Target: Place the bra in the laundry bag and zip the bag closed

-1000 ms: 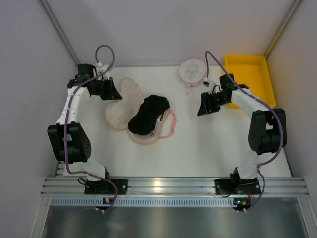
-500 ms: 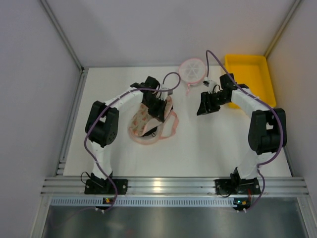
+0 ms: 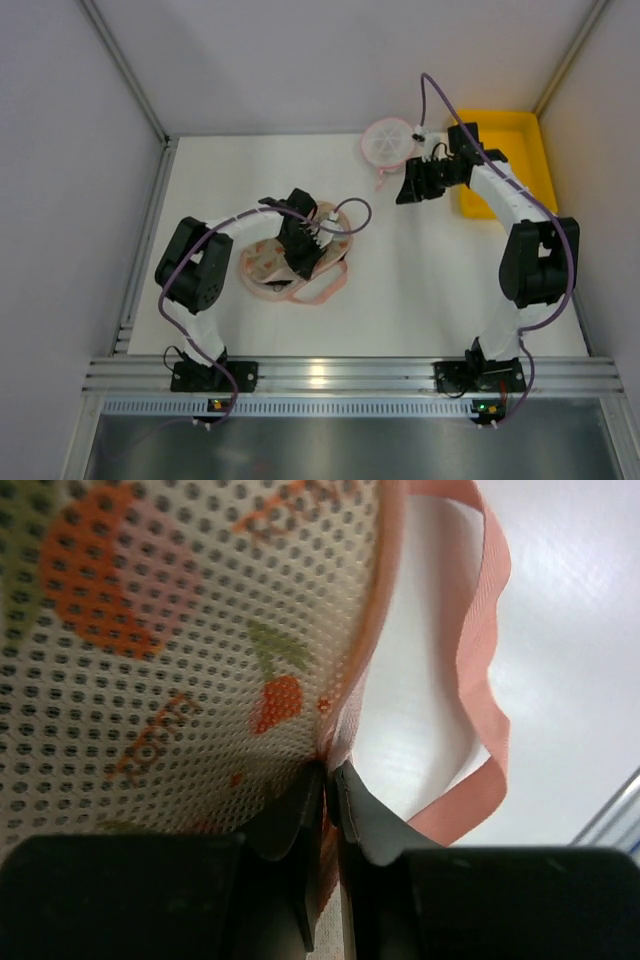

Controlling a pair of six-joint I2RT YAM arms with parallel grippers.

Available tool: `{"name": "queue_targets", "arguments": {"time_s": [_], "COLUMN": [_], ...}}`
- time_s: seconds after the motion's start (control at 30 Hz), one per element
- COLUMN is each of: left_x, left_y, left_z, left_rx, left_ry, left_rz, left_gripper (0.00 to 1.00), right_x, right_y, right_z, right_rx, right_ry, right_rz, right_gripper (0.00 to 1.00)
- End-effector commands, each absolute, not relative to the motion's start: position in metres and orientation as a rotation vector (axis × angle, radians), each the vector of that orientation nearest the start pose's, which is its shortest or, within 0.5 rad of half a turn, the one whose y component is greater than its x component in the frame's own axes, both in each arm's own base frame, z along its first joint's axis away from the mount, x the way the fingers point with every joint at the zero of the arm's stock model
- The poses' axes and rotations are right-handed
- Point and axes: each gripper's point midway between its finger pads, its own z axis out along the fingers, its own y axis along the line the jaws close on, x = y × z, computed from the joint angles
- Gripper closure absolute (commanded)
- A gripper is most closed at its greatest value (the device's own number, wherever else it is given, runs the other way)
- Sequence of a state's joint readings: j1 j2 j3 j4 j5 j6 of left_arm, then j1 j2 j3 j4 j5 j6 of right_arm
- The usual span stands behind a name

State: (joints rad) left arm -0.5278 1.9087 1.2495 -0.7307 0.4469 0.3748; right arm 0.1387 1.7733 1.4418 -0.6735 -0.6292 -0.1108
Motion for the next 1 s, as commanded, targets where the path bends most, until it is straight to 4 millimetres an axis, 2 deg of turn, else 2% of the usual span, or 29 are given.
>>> {"name": "queue_targets", "arguments": {"time_s": [0.0, 0.03, 0.07, 0.13, 0.17, 0.2, 0.23, 0.3, 0.43, 0.57, 0.6, 0.63, 0.73, 0.77, 0.8, 0.83, 0.87, 0.97], "left_x": [0.259, 0.257, 0.248, 0.244, 0.237, 0.236, 0.236, 0.232, 0.228, 0.226, 0.227, 0.225, 0.226, 0.225, 0.225, 0.224, 0.223, 0.224], "left_y": [-0.178, -0.173, -0.16, -0.149, -0.143, -0.141, -0.14, -0.136, -0.13, -0.13, -0.13, -0.13, -0.13, -0.129, -0.13, -0.13, -0.129, -0.13], "left_z": [0.006, 0.006, -0.003, 0.0, -0.005, -0.002, -0.002, -0.004, -0.006, -0.006, -0.003, -0.005, -0.004, -0.005, -0.006, -0.007, -0.009, -0.011], "left_rx": [1.847, 1.932, 2.117, 2.263, 2.384, 2.422, 2.494, 2.564, 2.75, 2.847, 2.856, 2.885, 2.913, 2.929, 2.933, 2.942, 2.95, 2.953], "left_ry": [2.303, 2.23, 2.091, 1.921, 1.789, 1.717, 1.61, 1.508, 1.151, 0.871, 0.818, 0.725, 0.606, 0.545, 0.52, 0.476, 0.457, 0.396], "left_rz": [-0.405, -0.378, -0.357, -0.299, -0.297, -0.28, -0.266, -0.256, -0.201, -0.157, -0.135, -0.127, -0.091, -0.085, -0.081, -0.079, -0.08, -0.062], "left_gripper": [0.84, 0.84, 0.84, 0.84, 0.84, 0.84, 0.83, 0.83, 0.81, 0.8, 0.8, 0.8, 0.79, 0.78, 0.77, 0.77, 0.77, 0.76], "right_x": [0.417, 0.419, 0.423, 0.429, 0.432, 0.434, 0.434, 0.429, 0.411, 0.402, 0.406, 0.403, 0.409, 0.411, 0.414, 0.415, 0.418, 0.408], "right_y": [0.159, 0.162, 0.165, 0.175, 0.179, 0.185, 0.193, 0.204, 0.236, 0.27, 0.279, 0.29, 0.313, 0.318, 0.328, 0.334, 0.339, 0.355], "right_z": [0.162, 0.164, 0.159, 0.171, 0.166, 0.172, 0.168, 0.166, 0.148, 0.135, 0.14, 0.129, 0.129, 0.116, 0.12, 0.106, 0.106, 0.088], "right_rx": [-0.56, -0.571, -0.572, -0.604, -0.614, -0.632, -0.649, -0.68, -0.794, -0.885, -0.905, -0.931, -0.961, -0.96, -0.964, -0.959, -0.958, -0.986], "right_ry": [2.344, 2.336, 2.346, 2.311, 2.32, 2.303, 2.309, 2.304, 2.306, 2.294, 2.269, 2.28, 2.24, 2.255, 2.222, 2.239, 2.226, 2.236], "right_rz": [0.809, 0.836, 0.86, 0.907, 0.928, 0.947, 0.967, 1.014, 1.073, 1.15, 1.161, 1.187, 1.229, 1.251, 1.282, 1.313, 1.328, 1.394], "right_gripper": [0.48, 0.45, 0.43, 0.4, 0.39, 0.38, 0.37, 0.35, 0.29, 0.23, 0.22, 0.22, 0.21, 0.21, 0.23, 0.24, 0.25, 0.33]}}
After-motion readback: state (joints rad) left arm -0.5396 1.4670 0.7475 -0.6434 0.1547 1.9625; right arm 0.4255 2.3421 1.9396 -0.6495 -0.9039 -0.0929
